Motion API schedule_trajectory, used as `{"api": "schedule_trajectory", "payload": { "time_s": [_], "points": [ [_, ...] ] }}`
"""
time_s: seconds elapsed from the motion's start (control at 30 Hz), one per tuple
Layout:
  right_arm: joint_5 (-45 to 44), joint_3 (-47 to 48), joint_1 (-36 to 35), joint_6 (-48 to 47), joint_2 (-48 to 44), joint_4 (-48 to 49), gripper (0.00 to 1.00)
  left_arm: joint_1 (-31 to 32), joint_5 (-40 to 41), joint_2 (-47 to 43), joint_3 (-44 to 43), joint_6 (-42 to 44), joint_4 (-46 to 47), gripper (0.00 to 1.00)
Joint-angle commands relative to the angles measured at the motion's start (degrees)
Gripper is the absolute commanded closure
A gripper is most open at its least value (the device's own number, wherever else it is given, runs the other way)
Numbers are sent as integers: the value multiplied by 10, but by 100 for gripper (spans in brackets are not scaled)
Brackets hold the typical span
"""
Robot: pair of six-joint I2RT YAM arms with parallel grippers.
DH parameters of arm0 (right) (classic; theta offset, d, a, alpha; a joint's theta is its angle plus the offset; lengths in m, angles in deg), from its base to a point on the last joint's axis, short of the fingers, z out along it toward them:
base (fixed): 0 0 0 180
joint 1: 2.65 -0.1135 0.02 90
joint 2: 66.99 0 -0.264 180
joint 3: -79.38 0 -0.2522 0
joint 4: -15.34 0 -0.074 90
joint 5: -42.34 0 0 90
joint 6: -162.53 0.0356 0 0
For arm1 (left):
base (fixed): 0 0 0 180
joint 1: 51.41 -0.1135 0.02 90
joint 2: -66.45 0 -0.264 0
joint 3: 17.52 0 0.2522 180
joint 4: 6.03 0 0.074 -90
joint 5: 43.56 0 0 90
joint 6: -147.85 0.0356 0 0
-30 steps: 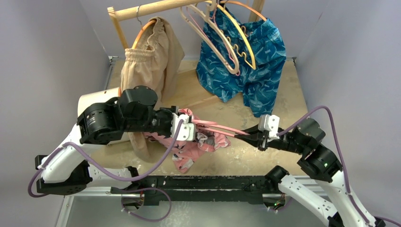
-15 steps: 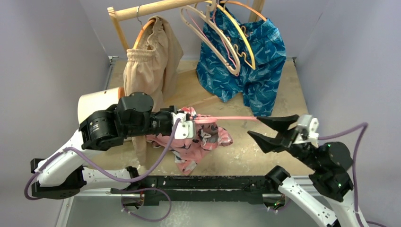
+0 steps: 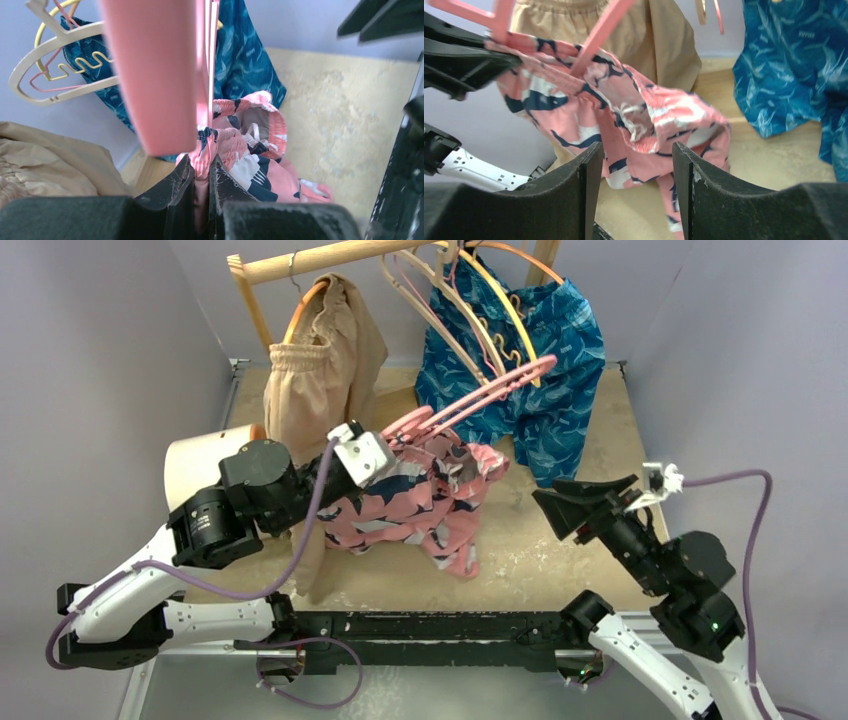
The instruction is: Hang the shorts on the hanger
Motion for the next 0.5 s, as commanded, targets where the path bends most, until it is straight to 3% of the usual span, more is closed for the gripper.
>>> {"api": "schedule_trajectory", "payload": {
  "time_s": [0.0, 0.47],
  "points": [
    [-29, 10, -4, 55, 68, -8, 45, 0, 19, -20, 5, -101, 127, 100],
    [-15, -52, -4, 18, 176, 124, 47, -1, -22, -27, 59, -192, 188, 100]
  ]
}}
